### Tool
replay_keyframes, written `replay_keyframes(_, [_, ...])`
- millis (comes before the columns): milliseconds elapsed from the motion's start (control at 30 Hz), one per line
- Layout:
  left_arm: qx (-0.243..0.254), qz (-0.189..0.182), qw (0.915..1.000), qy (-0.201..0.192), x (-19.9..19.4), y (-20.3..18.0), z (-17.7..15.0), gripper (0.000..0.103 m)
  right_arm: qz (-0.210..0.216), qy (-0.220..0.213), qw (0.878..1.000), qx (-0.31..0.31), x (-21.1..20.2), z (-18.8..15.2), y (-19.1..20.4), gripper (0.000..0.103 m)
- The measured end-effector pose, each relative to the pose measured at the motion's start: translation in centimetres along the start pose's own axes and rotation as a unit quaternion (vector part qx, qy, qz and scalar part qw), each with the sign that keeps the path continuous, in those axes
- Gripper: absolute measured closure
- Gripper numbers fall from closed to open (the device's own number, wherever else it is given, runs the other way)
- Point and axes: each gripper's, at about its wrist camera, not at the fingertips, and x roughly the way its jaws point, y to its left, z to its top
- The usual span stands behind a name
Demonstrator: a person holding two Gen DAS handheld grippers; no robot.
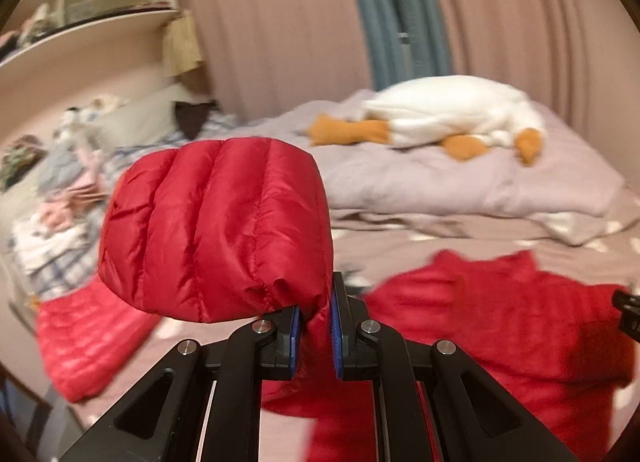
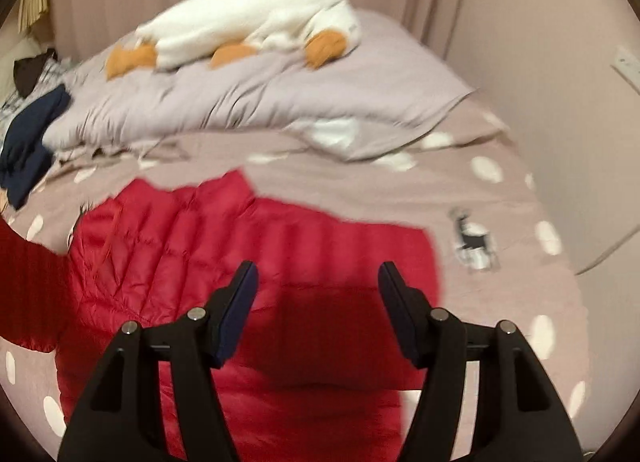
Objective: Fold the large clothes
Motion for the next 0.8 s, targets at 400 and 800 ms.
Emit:
replay_keyframes(400, [0.029, -0.068, 0.9918, 0.104, 1.2, -11.8, -2.3, 0.093, -0.025, -0.019, 0.999, 0.031, -5.1, 0.4, -6.9, 0.042])
replay_keyframes(800, [-0.007, -0.061, 0.9903, 0.125, -1.8, -11.3, -4.1, 0.043, -0.043, -0.002, 0.997, 0.069, -4.3, -0.3, -9.1, 0.060])
